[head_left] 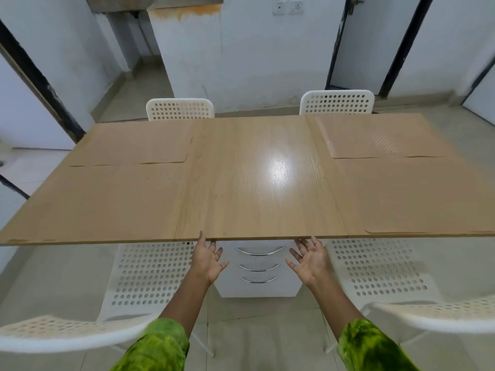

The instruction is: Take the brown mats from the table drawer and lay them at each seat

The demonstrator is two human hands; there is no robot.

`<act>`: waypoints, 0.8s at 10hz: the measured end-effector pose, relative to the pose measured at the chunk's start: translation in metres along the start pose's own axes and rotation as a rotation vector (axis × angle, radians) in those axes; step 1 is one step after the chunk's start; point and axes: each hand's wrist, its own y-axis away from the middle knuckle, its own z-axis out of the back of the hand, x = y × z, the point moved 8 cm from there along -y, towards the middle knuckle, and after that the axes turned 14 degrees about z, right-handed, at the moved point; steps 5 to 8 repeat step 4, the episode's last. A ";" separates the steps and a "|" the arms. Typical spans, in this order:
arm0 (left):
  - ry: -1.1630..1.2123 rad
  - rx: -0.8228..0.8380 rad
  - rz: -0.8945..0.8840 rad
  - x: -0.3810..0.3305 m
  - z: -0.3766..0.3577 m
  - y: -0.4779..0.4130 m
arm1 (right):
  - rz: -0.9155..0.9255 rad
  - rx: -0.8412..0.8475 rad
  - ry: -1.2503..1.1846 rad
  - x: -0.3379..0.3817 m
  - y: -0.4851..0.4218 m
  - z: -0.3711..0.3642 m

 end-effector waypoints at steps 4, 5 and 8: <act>-0.255 -0.125 0.083 -0.008 0.012 0.001 | 0.011 -0.113 0.183 -0.008 0.005 -0.004; -0.255 -0.125 0.083 -0.008 0.012 0.001 | 0.011 -0.113 0.183 -0.008 0.005 -0.004; -0.255 -0.125 0.083 -0.008 0.012 0.001 | 0.011 -0.113 0.183 -0.008 0.005 -0.004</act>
